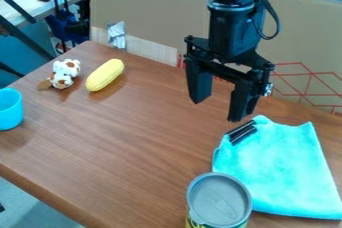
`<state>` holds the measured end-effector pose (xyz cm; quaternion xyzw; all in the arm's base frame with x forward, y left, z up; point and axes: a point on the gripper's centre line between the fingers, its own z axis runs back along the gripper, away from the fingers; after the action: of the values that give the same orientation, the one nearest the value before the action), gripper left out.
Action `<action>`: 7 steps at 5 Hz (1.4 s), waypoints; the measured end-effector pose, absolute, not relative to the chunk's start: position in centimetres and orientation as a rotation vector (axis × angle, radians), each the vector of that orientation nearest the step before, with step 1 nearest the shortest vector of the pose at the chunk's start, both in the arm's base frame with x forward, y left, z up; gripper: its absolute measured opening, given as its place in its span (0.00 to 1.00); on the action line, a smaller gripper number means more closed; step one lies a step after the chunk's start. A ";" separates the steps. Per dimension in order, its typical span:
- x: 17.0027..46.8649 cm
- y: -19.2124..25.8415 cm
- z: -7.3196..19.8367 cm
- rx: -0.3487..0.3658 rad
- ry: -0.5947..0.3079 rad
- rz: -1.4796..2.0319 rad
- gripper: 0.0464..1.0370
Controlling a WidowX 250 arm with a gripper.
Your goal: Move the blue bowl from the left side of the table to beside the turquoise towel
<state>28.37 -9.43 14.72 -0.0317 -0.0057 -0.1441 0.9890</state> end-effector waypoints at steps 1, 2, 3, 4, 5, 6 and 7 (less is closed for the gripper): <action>28.1 -9.3 13.8 -0.057 0.020 -0.289 0.96; 27.7 -6.8 14.1 -0.048 -0.021 -0.254 0.96; 27.0 -3.2 15.5 -0.029 -0.049 -0.176 0.96; 25.8 0.5 15.8 -0.006 -0.053 -0.163 0.96; 24.2 4.4 15.3 0.009 -0.040 -0.087 0.96; 22.6 7.3 15.4 0.057 -0.040 -0.026 0.96; 21.7 9.9 14.8 0.063 -0.059 0.019 0.96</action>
<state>21.70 9.94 14.81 0.0313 -0.0294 0.0095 0.9990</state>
